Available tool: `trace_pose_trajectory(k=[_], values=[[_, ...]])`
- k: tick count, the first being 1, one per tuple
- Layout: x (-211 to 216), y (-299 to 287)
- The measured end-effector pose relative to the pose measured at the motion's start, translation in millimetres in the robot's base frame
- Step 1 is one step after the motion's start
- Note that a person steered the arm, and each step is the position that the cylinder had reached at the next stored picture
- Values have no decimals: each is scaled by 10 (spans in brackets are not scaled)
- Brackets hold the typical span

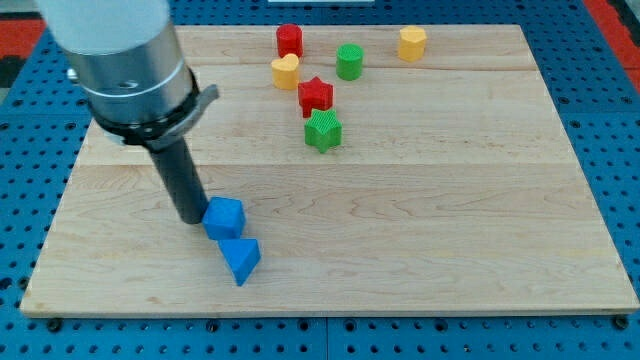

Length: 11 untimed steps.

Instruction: Place the blue cube towards the bottom of the green star

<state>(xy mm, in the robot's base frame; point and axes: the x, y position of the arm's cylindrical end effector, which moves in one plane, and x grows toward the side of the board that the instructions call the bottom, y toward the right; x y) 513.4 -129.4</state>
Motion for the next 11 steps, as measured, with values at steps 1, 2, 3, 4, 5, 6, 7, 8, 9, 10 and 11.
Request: trace_pose_trajectory(k=[1,2,3,4,5,6,7,8,9,10,11], values=[[29,-325],[412,-674],[269,-208],[217,74],[339,245],[248,548],[-99,755],[-132,590],[-283,396],[-324,773],[-614,914]])
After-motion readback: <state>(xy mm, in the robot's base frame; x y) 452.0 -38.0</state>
